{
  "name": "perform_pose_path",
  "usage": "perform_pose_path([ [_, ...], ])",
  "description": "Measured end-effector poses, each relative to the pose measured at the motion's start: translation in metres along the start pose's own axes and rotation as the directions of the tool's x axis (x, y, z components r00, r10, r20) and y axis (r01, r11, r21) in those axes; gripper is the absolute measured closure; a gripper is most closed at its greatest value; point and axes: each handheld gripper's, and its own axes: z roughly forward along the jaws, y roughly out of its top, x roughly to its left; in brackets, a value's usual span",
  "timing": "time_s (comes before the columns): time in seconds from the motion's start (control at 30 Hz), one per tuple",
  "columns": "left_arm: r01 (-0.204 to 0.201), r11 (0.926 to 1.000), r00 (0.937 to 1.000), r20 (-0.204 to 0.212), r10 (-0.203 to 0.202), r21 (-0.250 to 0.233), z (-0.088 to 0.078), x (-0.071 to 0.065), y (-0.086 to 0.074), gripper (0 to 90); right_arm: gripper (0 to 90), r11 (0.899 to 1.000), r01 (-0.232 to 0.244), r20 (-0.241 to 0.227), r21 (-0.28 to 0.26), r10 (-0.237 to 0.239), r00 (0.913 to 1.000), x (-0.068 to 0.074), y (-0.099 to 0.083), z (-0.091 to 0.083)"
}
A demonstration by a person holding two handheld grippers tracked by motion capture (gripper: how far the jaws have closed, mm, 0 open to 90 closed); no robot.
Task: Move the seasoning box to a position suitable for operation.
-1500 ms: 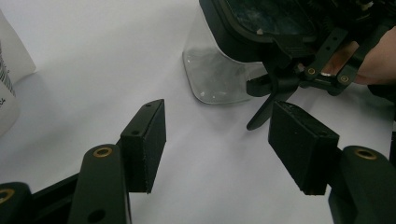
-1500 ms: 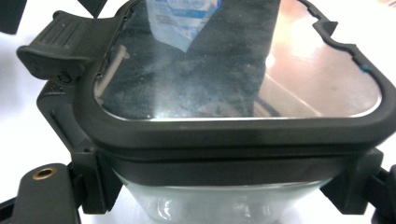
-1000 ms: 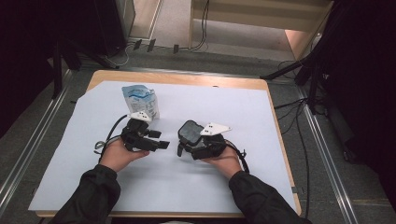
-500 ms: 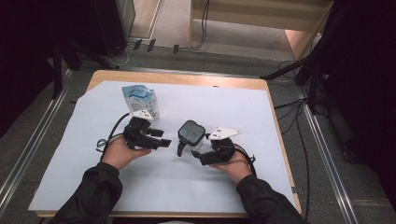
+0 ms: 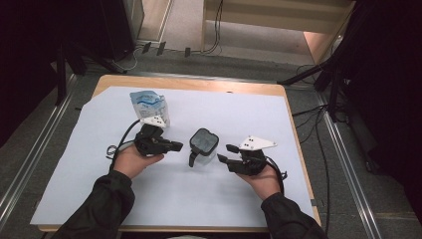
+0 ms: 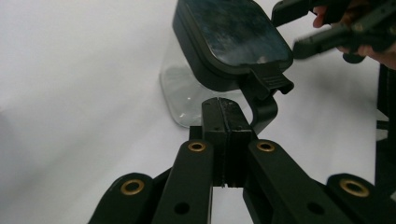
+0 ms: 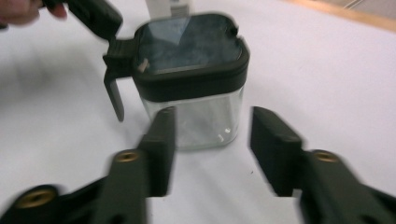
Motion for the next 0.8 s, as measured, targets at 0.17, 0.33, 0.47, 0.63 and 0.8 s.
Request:
perform_pose_path([
  [0.17, -0.004, 0.9999, 0.9999, 0.014, 0.004, 0.016, 0.009, 0.000, 0.000, 90.0, 80.4, 0.999, -0.050, 0.002, 0.005, 0.050, 0.9987, -0.001, 0.003, 0.003],
  [0.33, -0.009, 0.9997, 0.9998, 0.017, 0.009, 0.021, 0.012, -0.002, 0.000, 90.0, 90.0, 0.997, -0.071, -0.014, 0.022, 0.072, 0.9973, -0.001, 0.004, 0.013],
  [0.47, 0.001, 1.0000, 0.9994, 0.035, -0.001, 0.008, 0.013, -0.002, 0.000, 90.0, 90.0, 0.996, -0.081, -0.018, 0.020, 0.082, 0.9965, 0.001, 0.006, 0.016],
  [0.63, -0.002, 0.9998, 0.9986, 0.053, 0.001, 0.018, 0.017, -0.004, 0.000, 90.0, 90.0, 0.996, -0.090, -0.016, 0.015, 0.091, 0.9957, 0.001, 0.006, 0.019],
  [0.8, -0.014, 0.9993, 0.9989, 0.046, 0.012, 0.034, 0.022, -0.009, 0.000, 90.0, 90.0, 0.995, -0.096, -0.013, 0.014, 0.096, 0.9953, -0.001, 0.006, 0.020],
])
